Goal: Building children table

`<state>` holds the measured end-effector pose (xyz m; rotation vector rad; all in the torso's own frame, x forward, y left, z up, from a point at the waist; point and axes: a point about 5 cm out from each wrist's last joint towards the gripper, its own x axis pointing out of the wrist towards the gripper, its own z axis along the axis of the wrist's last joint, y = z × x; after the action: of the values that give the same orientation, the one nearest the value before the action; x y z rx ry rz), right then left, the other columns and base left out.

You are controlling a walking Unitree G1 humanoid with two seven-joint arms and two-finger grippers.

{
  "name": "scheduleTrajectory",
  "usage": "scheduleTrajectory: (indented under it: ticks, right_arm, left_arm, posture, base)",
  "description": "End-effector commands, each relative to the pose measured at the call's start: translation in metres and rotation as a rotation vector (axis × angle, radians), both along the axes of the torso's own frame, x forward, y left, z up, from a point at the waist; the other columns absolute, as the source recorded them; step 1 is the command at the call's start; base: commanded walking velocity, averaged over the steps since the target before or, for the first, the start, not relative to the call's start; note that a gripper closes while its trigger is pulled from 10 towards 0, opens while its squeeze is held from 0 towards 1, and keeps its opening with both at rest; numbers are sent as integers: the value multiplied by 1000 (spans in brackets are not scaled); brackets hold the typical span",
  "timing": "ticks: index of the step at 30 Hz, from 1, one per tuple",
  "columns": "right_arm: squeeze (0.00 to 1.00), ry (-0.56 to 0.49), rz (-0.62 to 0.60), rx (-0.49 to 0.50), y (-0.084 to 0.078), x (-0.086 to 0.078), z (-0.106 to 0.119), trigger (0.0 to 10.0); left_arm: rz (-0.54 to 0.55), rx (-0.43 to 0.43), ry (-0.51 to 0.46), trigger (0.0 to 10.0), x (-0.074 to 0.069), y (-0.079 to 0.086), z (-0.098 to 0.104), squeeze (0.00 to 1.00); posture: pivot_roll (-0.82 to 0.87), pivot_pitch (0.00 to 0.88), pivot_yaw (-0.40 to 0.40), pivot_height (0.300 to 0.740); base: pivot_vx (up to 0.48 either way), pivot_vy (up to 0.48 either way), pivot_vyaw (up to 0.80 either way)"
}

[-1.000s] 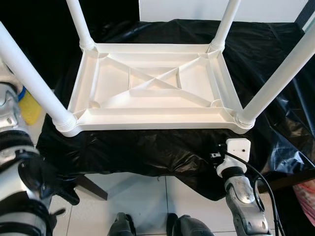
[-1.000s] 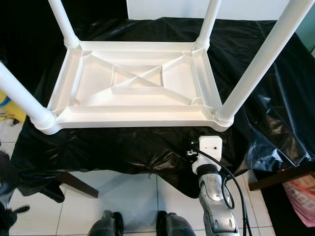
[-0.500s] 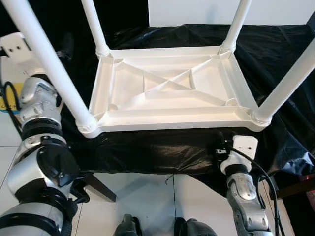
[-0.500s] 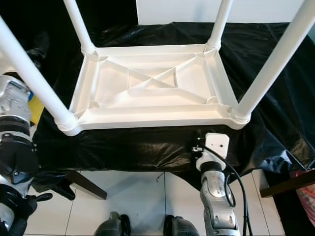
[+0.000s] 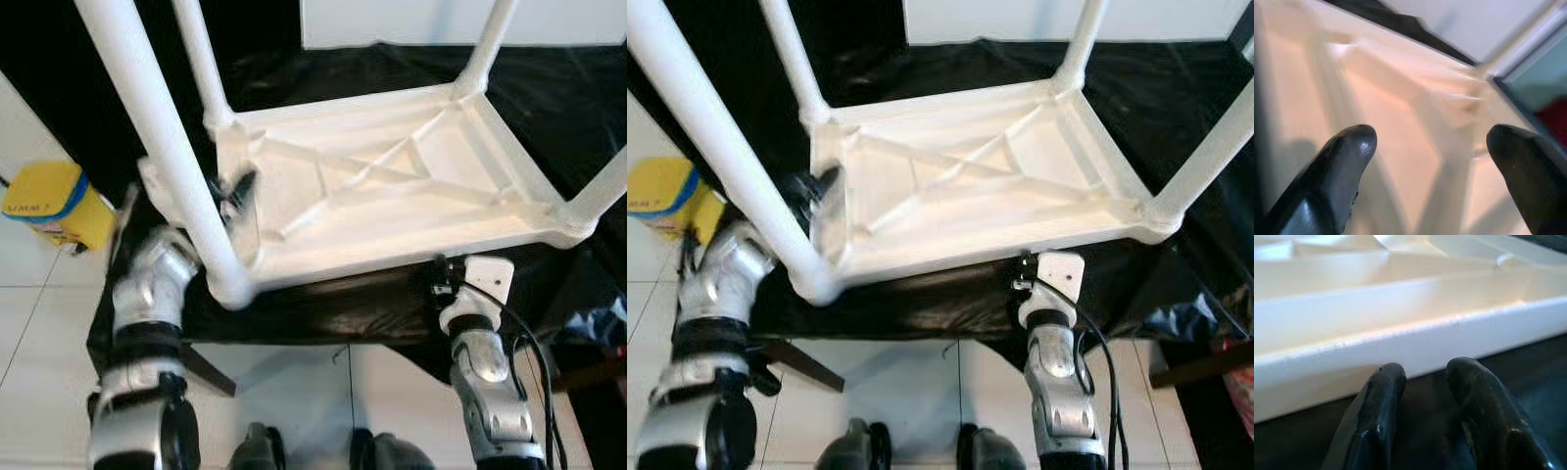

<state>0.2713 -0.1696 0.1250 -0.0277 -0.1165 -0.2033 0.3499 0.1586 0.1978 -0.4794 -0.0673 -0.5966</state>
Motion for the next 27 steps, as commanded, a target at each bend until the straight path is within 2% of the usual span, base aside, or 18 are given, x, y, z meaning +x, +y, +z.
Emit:
scheduleTrajectory:
  ticks: [1, 3, 4, 5, 7, 9, 10, 11, 12, 13, 14, 17, 19, 22, 25, 27]
  right_arm:
    - [0, 34, 30, 6, 1, 6, -5, 10000]
    - [0, 34, 30, 6, 1, 6, -5, 10000]
    - [0, 42, 58, 3, 3, 10, -6, 10000]
    - [0, 42, 58, 3, 3, 10, -6, 10000]
    - [0, 68, 131, 9, 7, 19, -9, 10000]
    - [0, 68, 131, 9, 7, 19, -9, 10000]
    - [0, 73, 161, 9, 8, 24, -8, 10000]
    - [0, 73, 161, 9, 8, 24, -8, 10000]
    - [0, 68, 195, 8, 9, 31, -6, 10000]
    - [0, 68, 195, 8, 9, 31, -6, 10000]
    - [0, 61, 232, 3, 10, 37, -3, 10000]
    - [0, 54, 271, 2, 12, 42, 0, 10000]
    - [0, 32, 334, -18, 11, 52, 4, 10000]
    - [0, 17, 371, -39, 8, 60, 7, 10000]
    - [0, 13, 381, -43, 7, 63, 9, 10000]
    - [0, 15, 410, -46, 8, 71, 11, 10000]
  left_arm:
    - [-692, -78, -352, 10000, -44, -39, 20, 0]
    - [-692, -78, -352, 10000, -44, -39, 20, 0]
    - [-710, -82, -346, 10000, -50, -46, 19, 0]
    - [-710, -82, -346, 10000, -50, -46, 19, 0]
    - [-733, -80, -343, 10000, -60, -62, 17, 0]
    - [-733, -80, -343, 10000, -60, -62, 17, 0]
    - [-739, -81, -341, 10000, -66, -70, 17, 0]
    - [-739, -81, -341, 10000, -66, -70, 17, 0]
    - [-742, -96, -342, 10000, -72, -80, 18, 0]
    - [-742, -96, -342, 10000, -72, -80, 18, 0]
    - [-738, -112, -328, 10000, -81, -88, 22, 0]
    - [-725, -124, -316, 10000, -88, -96, 24, 0]
    - [-684, -148, -295, 10000, -96, -116, 29, 0]
    - [-661, -169, -288, 10000, -100, -132, 33, 0]
    - [-659, -172, -287, 10000, -101, -138, 34, 0]
    - [-638, -171, -280, 10000, -99, -151, 35, 0]
  posture:
    - [-171, 292, 29, 740]
    - [-171, 292, 29, 740]
    - [-166, 296, 28, 740]
    - [-166, 296, 28, 740]
    - [-153, 310, 26, 740]
    - [-153, 310, 26, 740]
    - [-145, 315, 24, 740]
    - [-145, 315, 24, 740]
    - [-142, 320, 21, 740]
    - [-142, 320, 21, 740]
    - [-137, 322, 18, 740]
    - [-133, 328, 15, 740]
    - [-130, 335, 12, 740]
    - [-127, 340, 10, 740]
    - [-127, 340, 10, 740]
    - [-126, 343, 11, 740]
  base:
    - [0, 0, 0]
    - [0, 0, 0]
    - [0, 0, 0]
    - [0, 0, 0]
    - [0, 0, 0]
    - [0, 0, 0]
    - [0, 0, 0]
    - [0, 0, 0]
    - [0, 0, 0]
    - [0, 0, 0]
    - [0, 0, 0]
    - [0, 0, 0]
    - [0, 0, 0]
    - [0, 0, 0]
    - [0, 0, 0]
    - [0, 0, 0]
